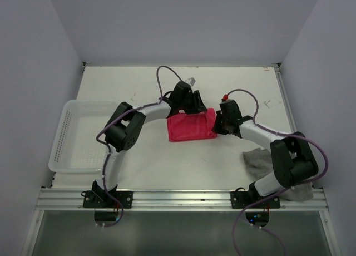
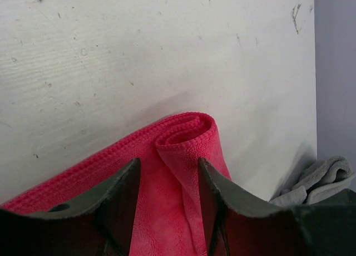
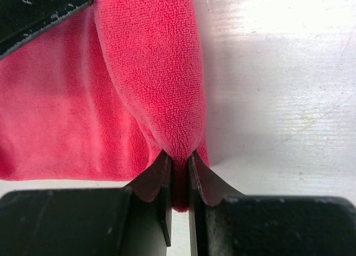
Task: Roll the towels
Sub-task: Roll the towel
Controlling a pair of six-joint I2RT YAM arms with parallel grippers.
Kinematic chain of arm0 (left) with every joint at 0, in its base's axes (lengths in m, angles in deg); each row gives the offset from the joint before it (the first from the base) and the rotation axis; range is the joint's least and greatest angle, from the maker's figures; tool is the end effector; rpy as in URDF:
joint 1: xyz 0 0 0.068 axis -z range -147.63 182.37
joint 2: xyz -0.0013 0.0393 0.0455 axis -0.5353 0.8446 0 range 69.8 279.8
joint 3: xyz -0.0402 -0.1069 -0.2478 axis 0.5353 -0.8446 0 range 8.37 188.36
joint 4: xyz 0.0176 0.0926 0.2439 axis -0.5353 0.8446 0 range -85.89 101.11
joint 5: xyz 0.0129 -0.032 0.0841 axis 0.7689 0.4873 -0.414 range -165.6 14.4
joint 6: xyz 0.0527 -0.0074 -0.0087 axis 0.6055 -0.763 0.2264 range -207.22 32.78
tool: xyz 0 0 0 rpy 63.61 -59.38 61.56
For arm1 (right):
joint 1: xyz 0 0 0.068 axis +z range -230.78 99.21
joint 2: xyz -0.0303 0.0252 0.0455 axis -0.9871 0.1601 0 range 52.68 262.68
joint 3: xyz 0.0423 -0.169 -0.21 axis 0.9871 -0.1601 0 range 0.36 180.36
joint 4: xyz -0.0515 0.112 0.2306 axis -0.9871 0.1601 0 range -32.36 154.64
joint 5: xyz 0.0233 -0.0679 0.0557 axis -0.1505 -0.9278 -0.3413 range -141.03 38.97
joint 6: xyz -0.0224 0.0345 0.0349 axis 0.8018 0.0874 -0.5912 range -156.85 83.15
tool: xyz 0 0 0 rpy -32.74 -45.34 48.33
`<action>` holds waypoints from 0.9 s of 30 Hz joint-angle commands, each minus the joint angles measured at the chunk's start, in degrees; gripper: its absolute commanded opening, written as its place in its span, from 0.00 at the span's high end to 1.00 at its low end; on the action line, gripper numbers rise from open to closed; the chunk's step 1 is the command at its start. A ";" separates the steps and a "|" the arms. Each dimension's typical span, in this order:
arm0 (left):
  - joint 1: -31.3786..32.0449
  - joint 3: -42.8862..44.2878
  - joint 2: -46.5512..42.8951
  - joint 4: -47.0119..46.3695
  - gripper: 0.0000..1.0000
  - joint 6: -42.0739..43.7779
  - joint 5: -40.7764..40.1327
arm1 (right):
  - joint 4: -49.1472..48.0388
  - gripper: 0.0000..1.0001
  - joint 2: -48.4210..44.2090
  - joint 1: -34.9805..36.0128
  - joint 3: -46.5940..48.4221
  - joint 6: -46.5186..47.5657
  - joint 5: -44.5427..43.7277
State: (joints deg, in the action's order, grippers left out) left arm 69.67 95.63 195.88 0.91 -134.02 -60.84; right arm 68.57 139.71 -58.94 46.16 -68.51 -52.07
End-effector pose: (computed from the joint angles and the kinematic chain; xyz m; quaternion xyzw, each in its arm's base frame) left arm 0.3859 -0.3054 0.1569 -0.0145 0.8839 -0.3884 0.2600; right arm 0.2762 0.1100 0.1742 0.0839 0.9422 0.1383 0.2933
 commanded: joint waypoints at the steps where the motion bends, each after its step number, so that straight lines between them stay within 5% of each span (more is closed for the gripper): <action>1: 0.14 3.52 -2.95 3.03 0.51 3.12 -0.53 | 3.03 1.00 0.51 1.97 3.41 1.78 -5.28; 27: 2.78 3.00 -3.21 4.43 0.63 4.44 -0.79 | 12.00 1.00 4.82 16.64 9.92 3.01 -28.66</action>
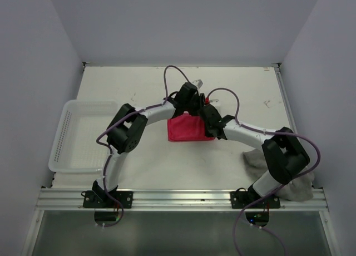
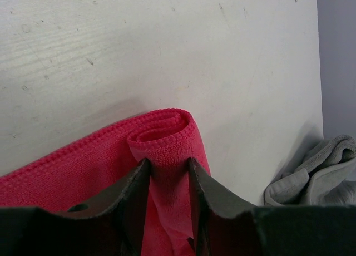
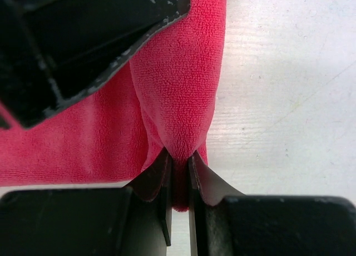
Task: Roll the towels
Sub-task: Roll the towel
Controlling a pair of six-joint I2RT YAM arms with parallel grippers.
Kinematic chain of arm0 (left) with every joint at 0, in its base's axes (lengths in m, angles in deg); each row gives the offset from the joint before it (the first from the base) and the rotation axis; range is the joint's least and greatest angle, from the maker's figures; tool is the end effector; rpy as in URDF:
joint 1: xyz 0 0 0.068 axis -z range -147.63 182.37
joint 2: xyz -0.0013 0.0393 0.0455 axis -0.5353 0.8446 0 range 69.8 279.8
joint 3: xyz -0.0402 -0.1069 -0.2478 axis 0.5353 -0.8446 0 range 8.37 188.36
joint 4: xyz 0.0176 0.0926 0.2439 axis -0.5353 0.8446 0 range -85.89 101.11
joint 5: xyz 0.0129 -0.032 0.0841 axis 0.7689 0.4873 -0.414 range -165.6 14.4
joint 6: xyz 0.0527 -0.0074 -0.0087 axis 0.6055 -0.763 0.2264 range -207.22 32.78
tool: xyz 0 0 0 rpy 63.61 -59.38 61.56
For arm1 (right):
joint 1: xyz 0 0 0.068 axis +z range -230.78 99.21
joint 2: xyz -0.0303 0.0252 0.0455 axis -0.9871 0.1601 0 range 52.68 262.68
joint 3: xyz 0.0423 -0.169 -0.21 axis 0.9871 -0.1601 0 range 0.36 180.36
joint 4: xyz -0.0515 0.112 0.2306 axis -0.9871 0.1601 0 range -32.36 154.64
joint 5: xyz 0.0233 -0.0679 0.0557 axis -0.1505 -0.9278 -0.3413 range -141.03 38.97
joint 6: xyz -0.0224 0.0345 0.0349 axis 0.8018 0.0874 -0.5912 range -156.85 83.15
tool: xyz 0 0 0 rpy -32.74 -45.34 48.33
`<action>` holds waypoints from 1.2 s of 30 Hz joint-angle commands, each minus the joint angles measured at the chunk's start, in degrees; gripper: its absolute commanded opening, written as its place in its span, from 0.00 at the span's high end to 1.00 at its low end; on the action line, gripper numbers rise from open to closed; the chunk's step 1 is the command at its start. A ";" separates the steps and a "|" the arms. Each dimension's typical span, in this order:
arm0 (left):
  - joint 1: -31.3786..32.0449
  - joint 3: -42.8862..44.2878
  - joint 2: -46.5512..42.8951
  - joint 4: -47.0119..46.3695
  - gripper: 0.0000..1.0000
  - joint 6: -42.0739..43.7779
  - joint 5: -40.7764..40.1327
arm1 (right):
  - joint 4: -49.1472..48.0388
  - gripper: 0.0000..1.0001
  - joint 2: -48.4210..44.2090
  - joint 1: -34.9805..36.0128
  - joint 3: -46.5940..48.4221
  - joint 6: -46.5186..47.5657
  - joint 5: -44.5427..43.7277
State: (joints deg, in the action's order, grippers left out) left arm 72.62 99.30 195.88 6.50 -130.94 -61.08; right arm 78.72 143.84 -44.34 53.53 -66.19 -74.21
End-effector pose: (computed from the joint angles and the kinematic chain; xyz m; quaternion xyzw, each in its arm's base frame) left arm 0.3730 -0.3275 0.1689 0.0289 0.8911 -0.3776 0.2501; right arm 0.2578 0.1730 0.1824 -0.0050 0.9457 -0.0207 0.3244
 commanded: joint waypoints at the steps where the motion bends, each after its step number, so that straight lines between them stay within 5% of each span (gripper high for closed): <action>1: -0.26 -0.76 -3.38 -1.16 0.63 1.45 -0.55 | 2.03 1.00 1.04 2.40 2.99 0.78 -6.96; 7: -0.61 -3.74 -5.32 -1.43 0.66 1.89 -0.90 | 3.53 1.00 3.24 5.04 5.54 1.39 -10.22; 12: -1.05 -6.82 -6.55 -1.43 0.82 2.94 -1.69 | 4.32 1.00 6.05 6.27 7.30 1.22 -9.87; 21: -2.02 -10.52 -6.82 -4.68 0.93 3.38 -1.95 | 5.11 0.96 7.20 6.71 8.71 0.52 -9.34; 25: -2.02 -11.22 -6.81 -4.85 1.00 3.82 -2.66 | 5.20 0.85 5.54 6.71 8.27 0.16 -7.67; 36: -2.37 -12.63 -6.29 -6.35 1.00 3.82 -2.92 | 5.55 0.45 -3.69 5.04 7.31 -1.59 1.98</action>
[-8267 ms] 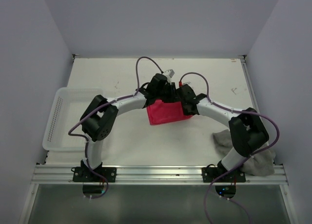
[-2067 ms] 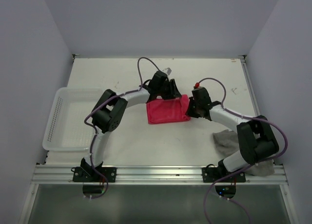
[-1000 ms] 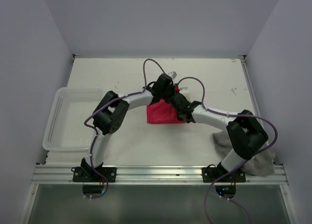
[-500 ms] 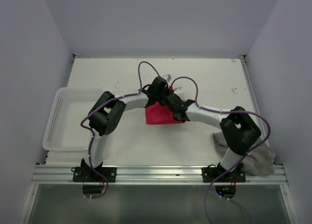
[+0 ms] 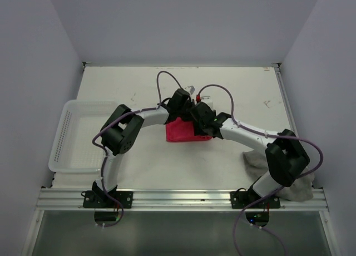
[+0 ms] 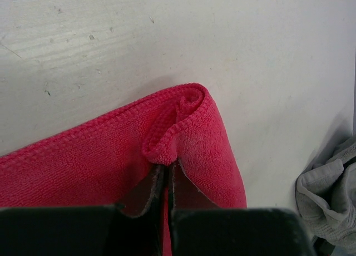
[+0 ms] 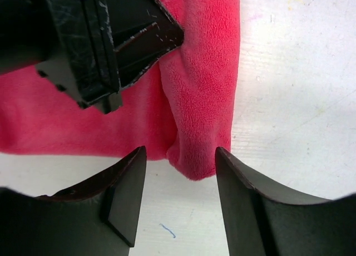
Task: Roll the towels
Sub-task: Roll the towel
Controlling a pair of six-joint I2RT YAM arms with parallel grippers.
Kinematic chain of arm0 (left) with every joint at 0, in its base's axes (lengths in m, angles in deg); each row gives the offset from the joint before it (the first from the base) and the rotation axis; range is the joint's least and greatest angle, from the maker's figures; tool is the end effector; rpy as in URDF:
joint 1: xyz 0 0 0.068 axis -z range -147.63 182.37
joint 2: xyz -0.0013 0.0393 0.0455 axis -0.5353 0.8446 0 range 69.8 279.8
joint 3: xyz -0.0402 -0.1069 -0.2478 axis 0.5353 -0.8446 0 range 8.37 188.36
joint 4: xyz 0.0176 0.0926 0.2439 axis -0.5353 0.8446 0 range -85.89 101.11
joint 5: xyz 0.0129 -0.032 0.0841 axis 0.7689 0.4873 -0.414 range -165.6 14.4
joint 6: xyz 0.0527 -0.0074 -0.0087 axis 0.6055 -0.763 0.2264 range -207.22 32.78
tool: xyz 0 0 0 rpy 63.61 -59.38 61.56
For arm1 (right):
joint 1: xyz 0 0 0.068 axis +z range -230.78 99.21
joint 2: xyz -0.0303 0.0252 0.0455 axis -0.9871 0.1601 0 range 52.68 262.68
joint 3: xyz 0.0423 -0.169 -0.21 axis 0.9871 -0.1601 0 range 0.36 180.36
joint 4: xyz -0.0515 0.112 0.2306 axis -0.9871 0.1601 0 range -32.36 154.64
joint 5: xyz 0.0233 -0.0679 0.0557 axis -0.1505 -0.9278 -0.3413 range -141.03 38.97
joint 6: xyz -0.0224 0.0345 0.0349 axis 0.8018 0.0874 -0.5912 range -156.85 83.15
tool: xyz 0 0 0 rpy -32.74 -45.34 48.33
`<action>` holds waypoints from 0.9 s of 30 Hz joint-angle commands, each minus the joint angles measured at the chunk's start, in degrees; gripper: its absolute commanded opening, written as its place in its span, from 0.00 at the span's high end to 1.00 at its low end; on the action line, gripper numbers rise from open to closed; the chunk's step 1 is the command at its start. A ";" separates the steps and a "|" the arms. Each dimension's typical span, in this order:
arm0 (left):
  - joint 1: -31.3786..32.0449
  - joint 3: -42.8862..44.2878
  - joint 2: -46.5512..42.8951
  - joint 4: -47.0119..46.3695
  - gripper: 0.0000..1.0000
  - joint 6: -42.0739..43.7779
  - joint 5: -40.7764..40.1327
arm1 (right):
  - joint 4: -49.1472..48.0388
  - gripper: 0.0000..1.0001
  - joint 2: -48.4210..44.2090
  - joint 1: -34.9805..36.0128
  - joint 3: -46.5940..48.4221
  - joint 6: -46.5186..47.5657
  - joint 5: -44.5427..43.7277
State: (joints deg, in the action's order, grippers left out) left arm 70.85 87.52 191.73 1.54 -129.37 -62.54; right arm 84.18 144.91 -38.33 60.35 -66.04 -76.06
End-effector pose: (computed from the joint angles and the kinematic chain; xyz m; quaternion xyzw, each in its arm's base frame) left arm 0.3576 -0.2945 0.1451 0.0190 0.9023 -0.3493 0.2522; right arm 0.2496 0.2079 0.2065 -0.0507 0.9407 -0.0155 0.3351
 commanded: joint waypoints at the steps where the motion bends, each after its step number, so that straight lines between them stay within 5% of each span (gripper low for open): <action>1: -0.60 -0.84 -2.13 -1.39 1.00 2.25 -1.46 | -0.52 0.43 -5.73 -1.49 -0.82 -2.27 4.64; 8: -0.69 -1.55 -2.66 -1.91 1.00 2.16 -1.55 | -12.20 0.41 -13.47 -13.52 -11.90 -10.79 23.97; 18: -0.69 -2.16 -3.10 -2.09 1.00 2.42 -1.55 | -20.92 0.38 -10.05 -18.46 -18.32 -15.02 31.01; 24: -0.69 -2.86 -3.28 -2.09 1.00 2.43 -1.81 | -24.08 0.45 -6.10 -19.78 -20.78 -15.02 31.63; 27: -0.86 -3.04 -3.36 -2.27 1.00 2.51 -1.72 | -26.19 0.57 -5.04 -19.78 -21.57 -14.67 32.07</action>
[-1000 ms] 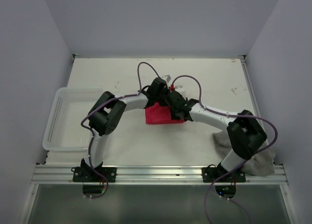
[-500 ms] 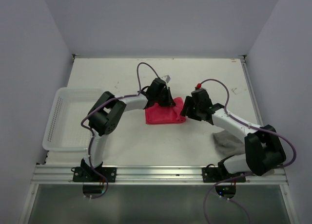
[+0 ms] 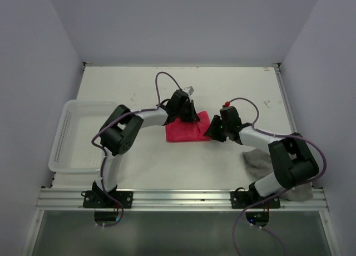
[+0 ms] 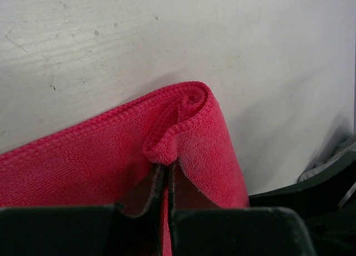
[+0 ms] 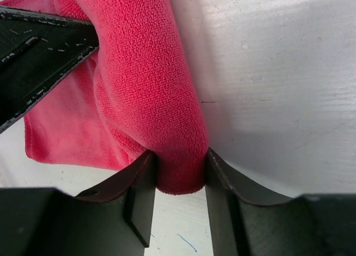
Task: Roll the towels
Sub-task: Roll the towel
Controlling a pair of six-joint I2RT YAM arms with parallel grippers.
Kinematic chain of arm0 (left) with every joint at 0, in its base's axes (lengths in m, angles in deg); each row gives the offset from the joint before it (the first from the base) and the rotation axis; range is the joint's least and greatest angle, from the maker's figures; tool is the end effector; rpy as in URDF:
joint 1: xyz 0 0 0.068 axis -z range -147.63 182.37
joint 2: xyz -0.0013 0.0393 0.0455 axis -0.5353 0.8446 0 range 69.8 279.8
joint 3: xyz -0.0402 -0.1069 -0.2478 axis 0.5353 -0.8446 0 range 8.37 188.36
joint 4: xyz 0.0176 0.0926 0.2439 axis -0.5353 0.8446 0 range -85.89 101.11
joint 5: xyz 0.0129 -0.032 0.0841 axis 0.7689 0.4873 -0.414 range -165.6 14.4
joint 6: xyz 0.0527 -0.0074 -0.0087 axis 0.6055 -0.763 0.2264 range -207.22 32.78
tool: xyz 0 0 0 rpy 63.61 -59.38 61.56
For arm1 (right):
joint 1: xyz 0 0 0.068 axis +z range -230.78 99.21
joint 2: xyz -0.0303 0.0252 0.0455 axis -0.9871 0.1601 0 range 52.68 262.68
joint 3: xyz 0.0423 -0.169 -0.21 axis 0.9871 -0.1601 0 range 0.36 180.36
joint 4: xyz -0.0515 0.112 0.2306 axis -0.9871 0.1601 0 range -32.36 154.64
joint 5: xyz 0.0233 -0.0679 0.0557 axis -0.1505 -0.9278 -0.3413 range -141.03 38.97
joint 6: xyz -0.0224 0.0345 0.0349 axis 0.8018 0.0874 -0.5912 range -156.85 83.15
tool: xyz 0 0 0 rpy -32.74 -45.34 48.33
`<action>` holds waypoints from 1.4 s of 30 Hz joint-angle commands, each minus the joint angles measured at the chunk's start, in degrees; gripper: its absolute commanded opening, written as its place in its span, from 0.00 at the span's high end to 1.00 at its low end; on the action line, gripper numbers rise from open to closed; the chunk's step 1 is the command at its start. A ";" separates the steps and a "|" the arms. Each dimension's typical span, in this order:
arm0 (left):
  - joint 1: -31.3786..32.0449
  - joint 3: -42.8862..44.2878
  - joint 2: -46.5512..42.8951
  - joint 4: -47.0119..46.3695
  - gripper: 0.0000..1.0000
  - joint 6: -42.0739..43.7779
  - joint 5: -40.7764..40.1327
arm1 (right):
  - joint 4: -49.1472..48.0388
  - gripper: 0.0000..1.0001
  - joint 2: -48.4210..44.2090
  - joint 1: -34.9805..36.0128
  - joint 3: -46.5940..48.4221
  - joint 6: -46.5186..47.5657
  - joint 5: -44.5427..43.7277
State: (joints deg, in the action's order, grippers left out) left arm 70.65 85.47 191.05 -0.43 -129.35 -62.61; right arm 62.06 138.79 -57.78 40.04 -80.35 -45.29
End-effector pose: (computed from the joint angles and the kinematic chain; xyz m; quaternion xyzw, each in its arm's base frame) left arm 0.3547 -0.2902 0.1424 0.0180 0.9002 -0.3512 0.2570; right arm 0.2595 0.1140 0.1559 0.1509 0.9290 0.2229 0.2539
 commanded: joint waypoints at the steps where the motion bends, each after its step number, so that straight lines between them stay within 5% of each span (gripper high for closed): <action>1: -0.67 -0.99 -2.77 -0.30 1.00 2.49 -1.66 | -4.16 0.61 1.08 -0.24 -1.27 -0.09 1.47; 4: -1.10 -0.90 -3.47 -0.47 0.99 2.40 -2.01 | -3.29 0.75 0.03 -0.24 -0.75 1.31 0.60; 9: -2.60 0.15 -5.67 -0.13 0.81 2.67 -2.27 | 2.68 1.00 -1.64 -0.07 2.32 5.71 -1.87; 18: -4.97 0.16 -10.86 0.84 0.69 2.76 -2.01 | 15.16 1.00 -0.24 6.08 11.72 15.11 -17.75; 35: -3.92 -2.39 -10.25 -2.49 0.73 -0.23 0.37 | 28.18 1.00 11.71 25.33 23.42 16.88 -50.98; 42: -2.69 -2.83 -8.93 -7.04 0.73 -2.34 1.94 | 30.55 1.00 16.37 29.11 27.03 16.17 -54.16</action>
State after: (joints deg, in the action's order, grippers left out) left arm 67.15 83.32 181.85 -0.97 -129.68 -62.74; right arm 90.67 154.02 -29.61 64.37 -63.81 -94.99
